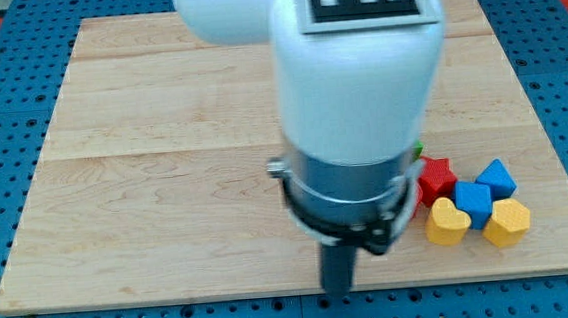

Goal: Separate group of blocks

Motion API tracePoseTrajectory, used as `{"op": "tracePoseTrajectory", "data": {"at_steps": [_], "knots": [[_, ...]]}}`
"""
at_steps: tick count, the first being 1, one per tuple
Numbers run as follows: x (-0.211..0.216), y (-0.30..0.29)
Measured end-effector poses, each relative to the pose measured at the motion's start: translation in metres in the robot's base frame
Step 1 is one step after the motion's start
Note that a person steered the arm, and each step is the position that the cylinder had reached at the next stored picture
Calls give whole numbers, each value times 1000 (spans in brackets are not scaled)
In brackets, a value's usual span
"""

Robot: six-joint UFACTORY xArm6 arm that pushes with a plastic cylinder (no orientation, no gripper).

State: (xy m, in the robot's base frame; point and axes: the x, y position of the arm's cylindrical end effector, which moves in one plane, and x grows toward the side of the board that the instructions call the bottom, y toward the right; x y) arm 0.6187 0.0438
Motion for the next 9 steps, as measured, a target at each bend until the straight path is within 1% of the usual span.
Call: {"op": "tracePoseTrajectory", "data": {"at_steps": [1,2,3,4,6,7,8,9], "knots": [[-1,98],[-5,126],[-55,99],[-104,99],[-136,112],[-143,153],[-87,207],[-61,283]]}}
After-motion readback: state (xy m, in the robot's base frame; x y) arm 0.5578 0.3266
